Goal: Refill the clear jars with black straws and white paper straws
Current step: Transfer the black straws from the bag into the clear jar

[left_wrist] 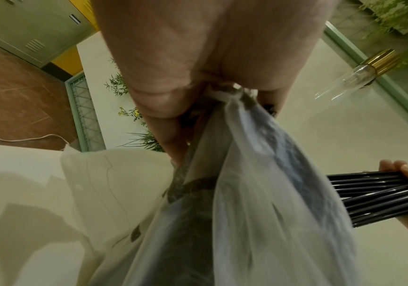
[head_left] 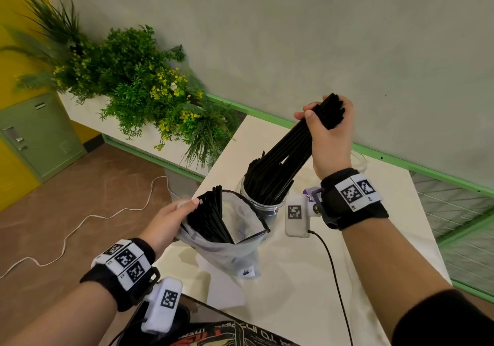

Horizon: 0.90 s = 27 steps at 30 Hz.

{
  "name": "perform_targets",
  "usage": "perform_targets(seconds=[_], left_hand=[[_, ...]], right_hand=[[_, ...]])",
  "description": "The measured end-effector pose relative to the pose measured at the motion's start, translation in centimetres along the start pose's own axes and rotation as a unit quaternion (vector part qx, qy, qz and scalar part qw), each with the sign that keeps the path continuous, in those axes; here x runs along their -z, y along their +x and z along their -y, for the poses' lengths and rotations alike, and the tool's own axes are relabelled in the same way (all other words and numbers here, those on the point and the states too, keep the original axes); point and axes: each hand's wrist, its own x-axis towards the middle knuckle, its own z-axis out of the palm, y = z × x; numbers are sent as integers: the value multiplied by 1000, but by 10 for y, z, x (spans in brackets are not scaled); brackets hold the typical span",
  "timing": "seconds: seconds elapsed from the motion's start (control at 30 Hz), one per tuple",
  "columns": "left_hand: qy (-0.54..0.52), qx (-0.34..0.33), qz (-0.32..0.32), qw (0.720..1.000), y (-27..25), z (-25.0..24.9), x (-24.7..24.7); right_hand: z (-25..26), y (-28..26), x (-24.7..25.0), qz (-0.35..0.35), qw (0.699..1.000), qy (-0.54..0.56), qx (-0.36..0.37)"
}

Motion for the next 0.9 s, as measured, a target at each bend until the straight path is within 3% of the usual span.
perform_targets(seconds=[0.4, 0.53, 0.67, 0.83, 0.9], left_hand=[[9, 1, -4, 1000, 5, 1, 3], [20, -1, -5, 1000, 5, -2, 0], [24, 2, -10, 1000, 6, -2, 0], [23, 11, -18, 1000, 7, 3, 7], [26, 16, -19, 999, 7, 4, 9]], right_hand=[[-32, -40, -9, 9, 998, -60, 18], [-61, -52, -18, 69, 992, -85, -54], [-86, -55, -10, 160, 966, -133, -151], [-87, -52, -8, 171, 957, -108, -208], [-88, -52, -6, 167, 964, -94, -187]])
